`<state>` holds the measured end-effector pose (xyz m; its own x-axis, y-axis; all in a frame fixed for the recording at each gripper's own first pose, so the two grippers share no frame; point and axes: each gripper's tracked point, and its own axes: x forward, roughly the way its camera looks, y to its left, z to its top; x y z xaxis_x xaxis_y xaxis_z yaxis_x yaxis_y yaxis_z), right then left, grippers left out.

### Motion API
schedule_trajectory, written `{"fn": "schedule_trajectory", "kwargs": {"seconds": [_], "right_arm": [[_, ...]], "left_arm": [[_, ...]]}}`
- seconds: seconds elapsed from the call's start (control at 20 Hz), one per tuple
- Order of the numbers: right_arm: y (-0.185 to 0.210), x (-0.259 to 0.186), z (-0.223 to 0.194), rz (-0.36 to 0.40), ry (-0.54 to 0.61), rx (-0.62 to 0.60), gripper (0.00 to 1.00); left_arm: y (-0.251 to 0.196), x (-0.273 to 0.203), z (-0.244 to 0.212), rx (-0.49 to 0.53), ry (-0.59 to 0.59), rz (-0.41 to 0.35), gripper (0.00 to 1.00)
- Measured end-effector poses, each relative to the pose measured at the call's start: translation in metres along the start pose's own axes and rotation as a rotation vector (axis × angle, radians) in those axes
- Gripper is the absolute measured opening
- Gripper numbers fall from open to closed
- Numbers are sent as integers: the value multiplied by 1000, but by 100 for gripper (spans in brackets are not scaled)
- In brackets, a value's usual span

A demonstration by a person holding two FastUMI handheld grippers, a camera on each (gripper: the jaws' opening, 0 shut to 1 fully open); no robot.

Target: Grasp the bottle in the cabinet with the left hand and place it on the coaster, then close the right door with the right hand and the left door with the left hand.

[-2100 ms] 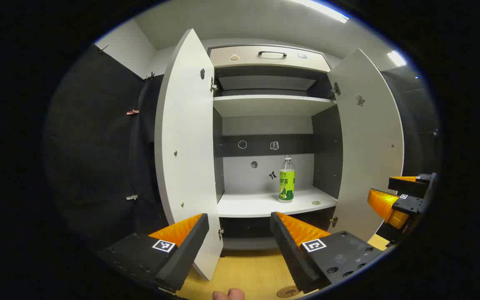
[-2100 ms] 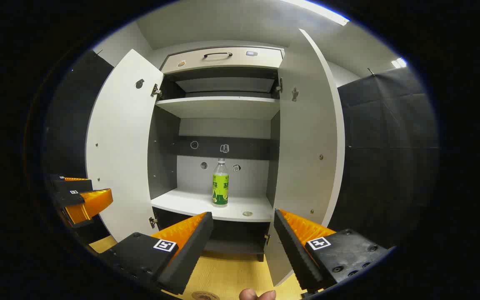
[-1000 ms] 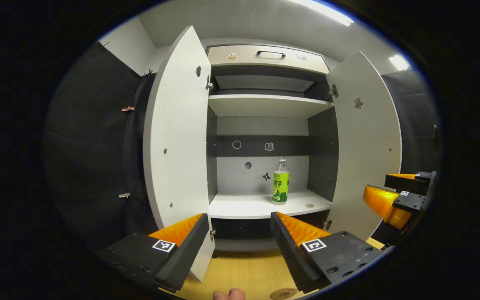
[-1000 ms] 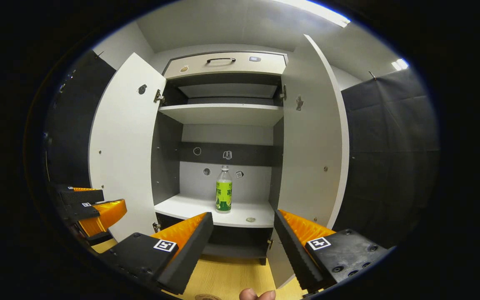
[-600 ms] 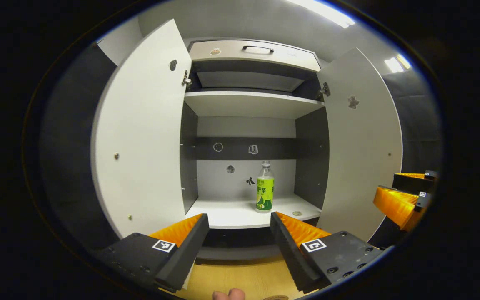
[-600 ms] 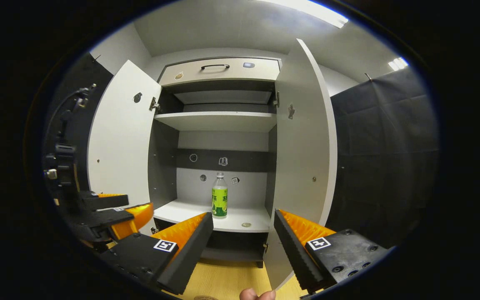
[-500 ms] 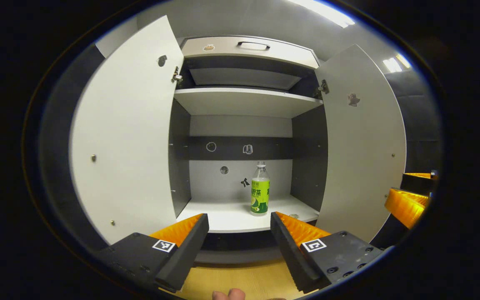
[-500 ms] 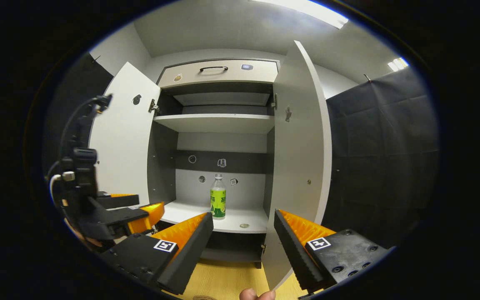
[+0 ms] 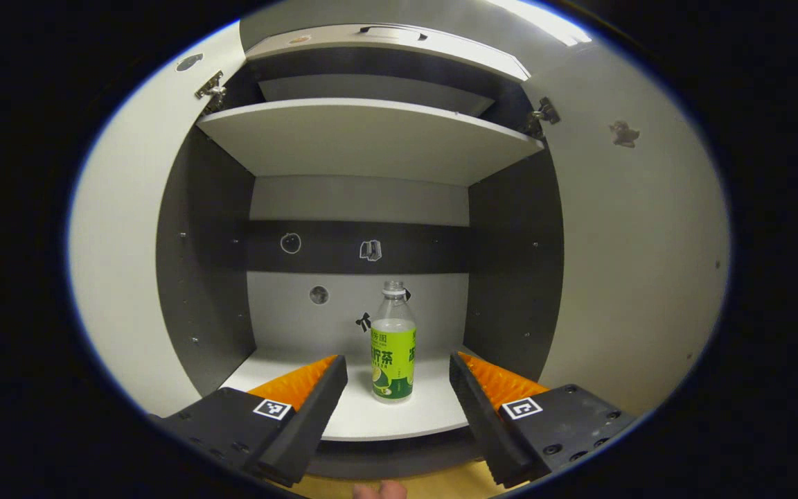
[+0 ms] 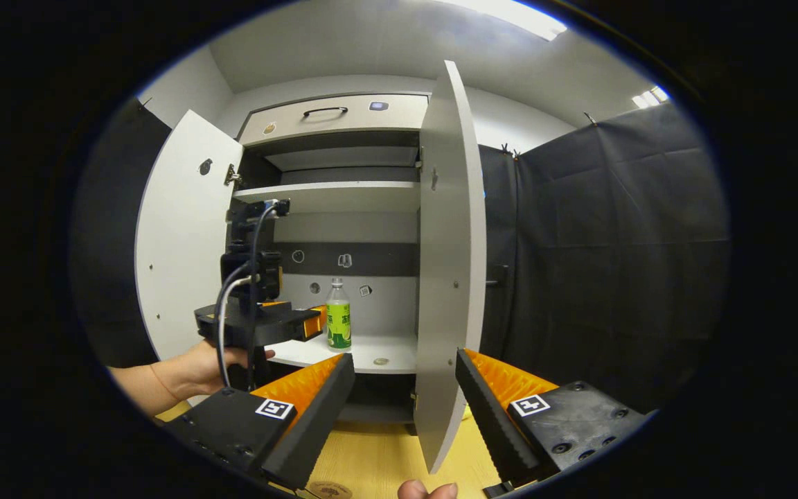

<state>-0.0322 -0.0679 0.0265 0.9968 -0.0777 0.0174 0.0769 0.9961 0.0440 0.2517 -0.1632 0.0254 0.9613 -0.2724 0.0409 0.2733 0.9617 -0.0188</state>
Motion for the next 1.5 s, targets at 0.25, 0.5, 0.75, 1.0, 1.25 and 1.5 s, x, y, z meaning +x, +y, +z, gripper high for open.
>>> {"fn": "schedule_trajectory", "kwargs": {"seconds": [0.25,0.5,0.75,1.0,1.25,1.5], "right_arm": [[-16,1,-5,-1,11,3,98],[-28,-3,-13,-8,34,-6,98],[-37,-3,-24,-42,66,1,98],[-43,-5,-28,-68,80,-3,98],[-46,-9,-27,-72,72,-2,98],[-43,-16,-20,-55,53,13,98]], "left_arm": [[3,58,-12,19,16,65,95],[11,103,-19,52,14,87,94],[9,134,-28,34,20,97,94],[6,144,-35,41,27,72,79],[-6,112,-15,49,-2,34,77],[-13,40,6,5,-39,6,77]]}}
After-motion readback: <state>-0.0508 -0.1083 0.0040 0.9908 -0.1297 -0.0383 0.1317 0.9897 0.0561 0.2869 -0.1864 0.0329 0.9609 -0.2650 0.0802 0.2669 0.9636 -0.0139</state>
